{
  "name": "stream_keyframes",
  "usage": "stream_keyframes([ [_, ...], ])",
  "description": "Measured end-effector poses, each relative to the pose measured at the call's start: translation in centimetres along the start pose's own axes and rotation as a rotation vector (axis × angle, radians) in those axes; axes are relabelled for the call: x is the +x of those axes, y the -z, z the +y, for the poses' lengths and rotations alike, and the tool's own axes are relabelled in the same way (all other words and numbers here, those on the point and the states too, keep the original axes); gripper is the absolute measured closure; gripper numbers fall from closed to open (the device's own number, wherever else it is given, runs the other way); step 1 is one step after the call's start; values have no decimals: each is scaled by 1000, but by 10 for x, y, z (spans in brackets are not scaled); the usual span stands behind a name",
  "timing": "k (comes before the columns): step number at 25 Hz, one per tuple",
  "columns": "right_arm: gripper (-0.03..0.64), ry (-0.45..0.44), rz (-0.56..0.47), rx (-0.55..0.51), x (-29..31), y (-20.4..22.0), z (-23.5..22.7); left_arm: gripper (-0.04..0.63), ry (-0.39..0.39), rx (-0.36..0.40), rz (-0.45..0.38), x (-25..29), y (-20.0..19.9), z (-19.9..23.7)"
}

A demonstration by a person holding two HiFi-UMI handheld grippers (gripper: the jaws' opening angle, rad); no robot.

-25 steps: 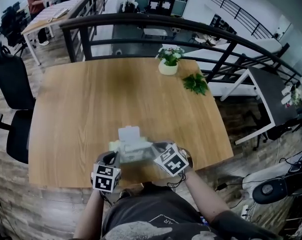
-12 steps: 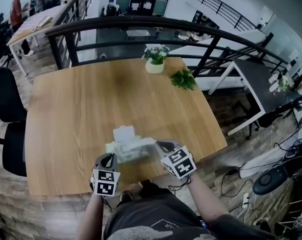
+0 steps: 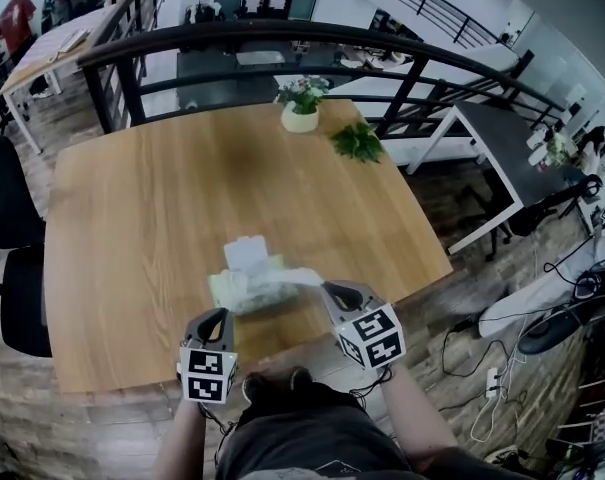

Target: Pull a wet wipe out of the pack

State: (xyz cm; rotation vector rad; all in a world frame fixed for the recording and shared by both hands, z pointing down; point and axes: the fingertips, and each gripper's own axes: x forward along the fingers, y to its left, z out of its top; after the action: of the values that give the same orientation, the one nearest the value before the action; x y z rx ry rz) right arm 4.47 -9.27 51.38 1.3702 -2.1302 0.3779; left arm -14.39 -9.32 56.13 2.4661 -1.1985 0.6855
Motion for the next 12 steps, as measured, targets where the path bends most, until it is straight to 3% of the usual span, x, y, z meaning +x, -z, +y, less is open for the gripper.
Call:
stream_keyframes([
  [12, 589, -72, -69, 37, -39, 23, 15, 580, -34, -3, -18, -38, 10, -58],
])
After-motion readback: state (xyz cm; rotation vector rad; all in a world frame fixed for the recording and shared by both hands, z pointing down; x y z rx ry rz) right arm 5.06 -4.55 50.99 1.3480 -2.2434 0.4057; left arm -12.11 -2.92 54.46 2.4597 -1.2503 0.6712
